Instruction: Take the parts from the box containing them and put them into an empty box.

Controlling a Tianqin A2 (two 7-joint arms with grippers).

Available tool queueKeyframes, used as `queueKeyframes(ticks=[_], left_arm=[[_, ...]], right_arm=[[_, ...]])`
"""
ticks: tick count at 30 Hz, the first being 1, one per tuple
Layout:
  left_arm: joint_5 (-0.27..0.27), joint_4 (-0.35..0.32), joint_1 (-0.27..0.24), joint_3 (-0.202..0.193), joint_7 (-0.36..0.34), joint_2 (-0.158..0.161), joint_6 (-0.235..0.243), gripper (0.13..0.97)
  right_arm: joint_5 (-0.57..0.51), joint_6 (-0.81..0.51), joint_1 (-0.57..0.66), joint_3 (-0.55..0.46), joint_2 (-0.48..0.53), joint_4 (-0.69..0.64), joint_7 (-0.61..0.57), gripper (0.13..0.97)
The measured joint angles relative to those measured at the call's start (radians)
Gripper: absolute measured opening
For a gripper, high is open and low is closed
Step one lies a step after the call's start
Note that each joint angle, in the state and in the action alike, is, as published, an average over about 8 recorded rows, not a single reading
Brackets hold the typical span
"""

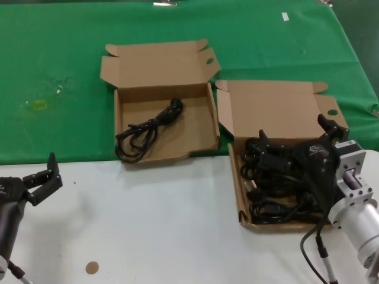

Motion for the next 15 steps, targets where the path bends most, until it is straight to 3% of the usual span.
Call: queueKeyframes(ticks=[15], left_arm=[[0.0, 0.0, 0.0, 0.0, 0.0, 0.0, 0.0, 0.966]], right_arm=[[0.0, 0.0, 0.0, 0.0, 0.0, 0.0, 0.0, 0.966]])
